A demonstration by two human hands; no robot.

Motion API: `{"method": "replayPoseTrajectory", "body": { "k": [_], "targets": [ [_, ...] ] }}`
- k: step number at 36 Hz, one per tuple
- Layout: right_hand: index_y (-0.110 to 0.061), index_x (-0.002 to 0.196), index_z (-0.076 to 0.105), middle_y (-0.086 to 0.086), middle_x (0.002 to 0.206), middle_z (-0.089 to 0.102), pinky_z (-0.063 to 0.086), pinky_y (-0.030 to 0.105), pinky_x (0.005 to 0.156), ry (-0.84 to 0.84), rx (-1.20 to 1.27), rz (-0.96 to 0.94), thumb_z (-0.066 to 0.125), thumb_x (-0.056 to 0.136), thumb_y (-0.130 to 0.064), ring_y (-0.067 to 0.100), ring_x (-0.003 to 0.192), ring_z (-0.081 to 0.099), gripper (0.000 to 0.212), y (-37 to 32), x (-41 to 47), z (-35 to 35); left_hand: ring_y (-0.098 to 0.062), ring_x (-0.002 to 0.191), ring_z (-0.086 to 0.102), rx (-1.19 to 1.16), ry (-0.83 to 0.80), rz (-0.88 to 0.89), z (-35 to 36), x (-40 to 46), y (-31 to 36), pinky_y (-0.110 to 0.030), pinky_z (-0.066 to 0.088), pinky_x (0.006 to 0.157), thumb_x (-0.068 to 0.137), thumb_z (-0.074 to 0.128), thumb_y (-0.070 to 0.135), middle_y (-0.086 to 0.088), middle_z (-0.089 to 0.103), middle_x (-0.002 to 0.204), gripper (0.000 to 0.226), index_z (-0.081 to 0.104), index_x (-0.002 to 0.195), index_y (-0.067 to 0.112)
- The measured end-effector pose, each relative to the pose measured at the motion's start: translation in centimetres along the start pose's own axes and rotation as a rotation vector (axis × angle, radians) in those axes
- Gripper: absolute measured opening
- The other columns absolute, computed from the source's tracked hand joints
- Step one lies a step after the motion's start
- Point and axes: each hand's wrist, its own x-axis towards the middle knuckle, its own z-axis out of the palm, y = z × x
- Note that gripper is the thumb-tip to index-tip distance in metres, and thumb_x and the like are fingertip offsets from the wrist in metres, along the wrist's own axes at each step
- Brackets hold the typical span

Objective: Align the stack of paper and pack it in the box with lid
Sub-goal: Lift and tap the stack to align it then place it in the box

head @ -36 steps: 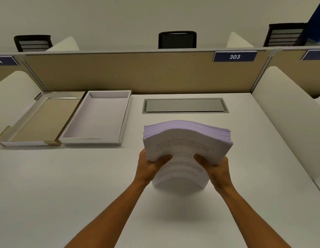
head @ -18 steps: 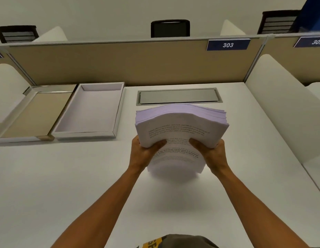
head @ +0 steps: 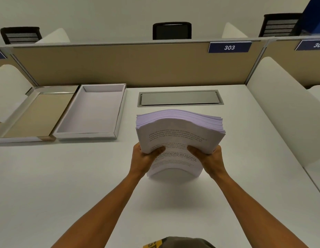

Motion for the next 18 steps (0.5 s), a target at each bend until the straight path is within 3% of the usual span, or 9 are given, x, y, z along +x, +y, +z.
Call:
{"method": "replayPoseTrajectory", "body": {
  "k": [6, 9, 11, 14, 18],
  "targets": [
    [-0.055, 0.097, 0.075, -0.021, 0.098, 0.078, 0.061, 0.021, 0.064, -0.004, 0.002, -0.01, 0.082, 0.074, -0.023, 0.007, 0.089, 0.075, 0.04, -0.2, 0.3, -0.1, -0.01, 0.094, 0.071, 0.003, 0.007, 0.025, -0.2, 0.1, 0.0, -0.027, 0.064, 0.071, 0.071, 0.081, 0.026, 0.027, 0.073, 0.097, 0.041, 0.07, 0.101, 0.052],
    [-0.055, 0.098, 0.074, -0.018, 0.099, 0.078, 0.064, 0.025, 0.067, -0.003, -0.002, 0.011, 0.081, 0.074, -0.023, 0.01, 0.09, 0.076, 0.04, 0.8, 0.0, 0.1, -0.012, 0.094, 0.071, -0.009, -0.001, -0.007, -0.1, -0.1, -0.7, -0.033, 0.065, 0.073, 0.072, 0.081, 0.025, 0.024, 0.074, 0.098, 0.041, 0.069, 0.106, 0.045],
    [-0.057, 0.099, 0.073, -0.019, 0.1, 0.078, 0.065, 0.028, 0.069, 0.004, 0.003, 0.02, 0.079, 0.075, -0.023, 0.011, 0.092, 0.075, 0.042, 1.1, -0.1, 0.2, -0.013, 0.096, 0.071, -0.025, 0.003, -0.016, 0.0, -0.3, -1.0, -0.032, 0.064, 0.074, 0.072, 0.08, 0.025, 0.022, 0.074, 0.1, 0.042, 0.069, 0.105, 0.049],
    [-0.059, 0.1, 0.072, -0.021, 0.1, 0.077, 0.065, 0.028, 0.07, 0.002, 0.007, 0.024, 0.078, 0.075, -0.023, 0.009, 0.093, 0.075, 0.044, 1.2, 0.0, 0.3, -0.016, 0.099, 0.07, -0.026, 0.01, -0.031, 0.2, -0.3, -1.1, -0.034, 0.064, 0.075, 0.072, 0.081, 0.027, 0.019, 0.074, 0.102, 0.044, 0.069, 0.104, 0.055],
    [-0.059, 0.101, 0.072, -0.021, 0.101, 0.077, 0.064, 0.026, 0.068, -0.015, 0.012, 0.029, 0.078, 0.076, -0.023, 0.009, 0.094, 0.075, 0.044, 1.2, 0.1, 0.3, -0.023, 0.097, 0.07, -0.022, 0.013, -0.056, 0.2, -0.3, -1.2, -0.042, 0.064, 0.079, 0.071, 0.081, 0.03, 0.014, 0.074, 0.103, 0.043, 0.068, 0.106, 0.049]
  ]
}}
